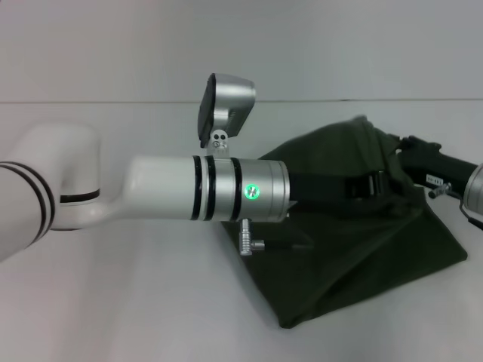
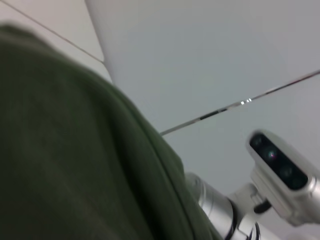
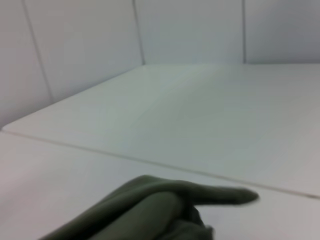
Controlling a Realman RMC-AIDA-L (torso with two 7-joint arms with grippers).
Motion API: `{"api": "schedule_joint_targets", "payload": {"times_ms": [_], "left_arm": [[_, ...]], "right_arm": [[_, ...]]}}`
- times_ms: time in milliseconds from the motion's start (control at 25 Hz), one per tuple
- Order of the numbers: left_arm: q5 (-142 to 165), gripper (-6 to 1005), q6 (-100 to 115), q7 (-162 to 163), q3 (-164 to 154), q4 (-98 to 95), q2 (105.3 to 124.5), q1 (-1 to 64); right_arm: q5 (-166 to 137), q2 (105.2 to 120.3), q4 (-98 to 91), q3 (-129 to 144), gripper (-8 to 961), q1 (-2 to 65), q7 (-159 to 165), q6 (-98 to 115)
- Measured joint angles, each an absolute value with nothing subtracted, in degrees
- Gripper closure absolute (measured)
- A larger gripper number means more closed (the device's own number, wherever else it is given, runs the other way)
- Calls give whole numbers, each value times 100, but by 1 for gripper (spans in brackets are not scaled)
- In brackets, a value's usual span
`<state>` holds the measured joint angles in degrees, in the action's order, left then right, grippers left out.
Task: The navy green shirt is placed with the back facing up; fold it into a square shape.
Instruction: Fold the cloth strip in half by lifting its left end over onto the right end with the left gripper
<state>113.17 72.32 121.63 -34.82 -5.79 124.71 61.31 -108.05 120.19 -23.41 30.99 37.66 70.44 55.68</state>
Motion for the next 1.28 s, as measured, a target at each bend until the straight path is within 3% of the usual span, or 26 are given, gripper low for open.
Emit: {"api": "schedule_joint_targets", "payload": {"times_ms": [800, 1280], "left_arm": [[11257, 914, 5332, 10290, -2153, 893, 12472, 6486], [11275, 901, 5087, 8912, -1137, 1529, 12471, 5991]], "right_arm": [[-10449, 12022, -2272, 3080, 69, 4102, 6855, 4580], [-9346, 11964, -2412, 3065, 82, 3747, 6885, 4289]]}}
